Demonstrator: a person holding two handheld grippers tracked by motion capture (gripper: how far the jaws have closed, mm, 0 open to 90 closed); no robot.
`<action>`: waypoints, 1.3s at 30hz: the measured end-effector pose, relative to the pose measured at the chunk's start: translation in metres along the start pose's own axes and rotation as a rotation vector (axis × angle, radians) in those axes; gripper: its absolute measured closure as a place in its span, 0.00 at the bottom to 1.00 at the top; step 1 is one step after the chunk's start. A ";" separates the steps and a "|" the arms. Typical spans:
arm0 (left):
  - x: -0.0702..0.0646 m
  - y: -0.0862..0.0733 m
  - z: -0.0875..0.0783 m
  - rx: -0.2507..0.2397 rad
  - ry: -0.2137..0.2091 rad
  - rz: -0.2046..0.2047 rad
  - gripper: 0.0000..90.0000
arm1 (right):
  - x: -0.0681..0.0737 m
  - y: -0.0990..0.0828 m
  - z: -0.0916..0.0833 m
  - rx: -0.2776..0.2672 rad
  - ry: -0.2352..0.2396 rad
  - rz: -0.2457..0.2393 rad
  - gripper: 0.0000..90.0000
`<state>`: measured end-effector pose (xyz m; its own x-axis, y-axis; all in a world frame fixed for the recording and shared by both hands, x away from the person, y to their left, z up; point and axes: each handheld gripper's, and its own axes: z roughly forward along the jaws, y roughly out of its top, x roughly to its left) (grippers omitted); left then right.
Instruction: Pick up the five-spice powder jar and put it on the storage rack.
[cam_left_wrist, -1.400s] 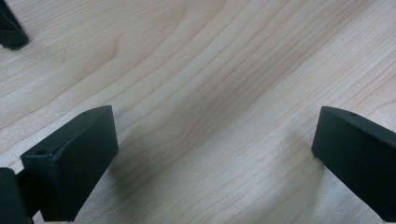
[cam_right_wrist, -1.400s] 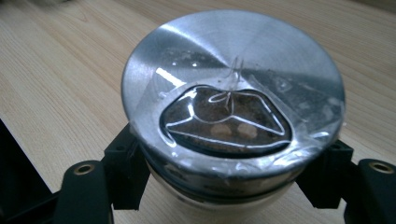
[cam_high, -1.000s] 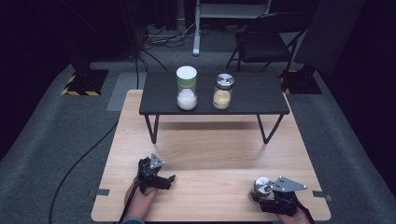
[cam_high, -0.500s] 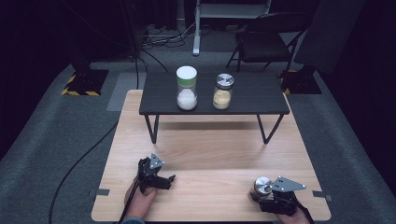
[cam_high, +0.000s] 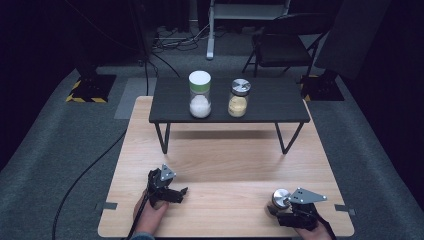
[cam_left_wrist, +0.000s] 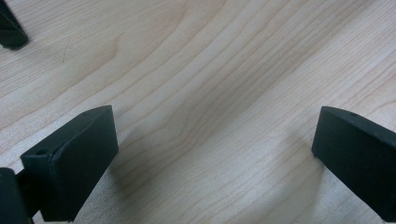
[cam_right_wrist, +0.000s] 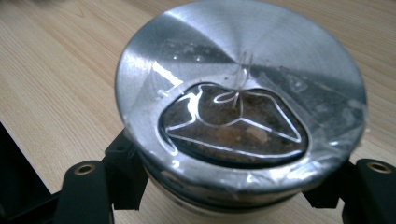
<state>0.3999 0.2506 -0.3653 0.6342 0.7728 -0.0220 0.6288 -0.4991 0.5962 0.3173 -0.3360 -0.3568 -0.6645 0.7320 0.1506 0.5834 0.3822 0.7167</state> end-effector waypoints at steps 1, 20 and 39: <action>0.000 0.000 0.000 -0.001 0.000 0.000 0.00 | -0.001 0.001 0.000 0.001 0.002 0.005 0.34; 0.000 0.000 0.000 -0.001 0.000 0.000 0.00 | 0.000 0.031 -0.015 -0.031 0.008 -0.020 0.34; 0.000 0.000 0.000 0.000 0.000 0.000 0.00 | -0.016 0.077 -0.035 -0.070 -0.011 -0.040 0.34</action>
<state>0.3999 0.2506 -0.3653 0.6342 0.7729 -0.0222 0.6287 -0.4988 0.5966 0.3563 -0.3375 -0.2806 -0.6814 0.7231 0.1133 0.5216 0.3712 0.7682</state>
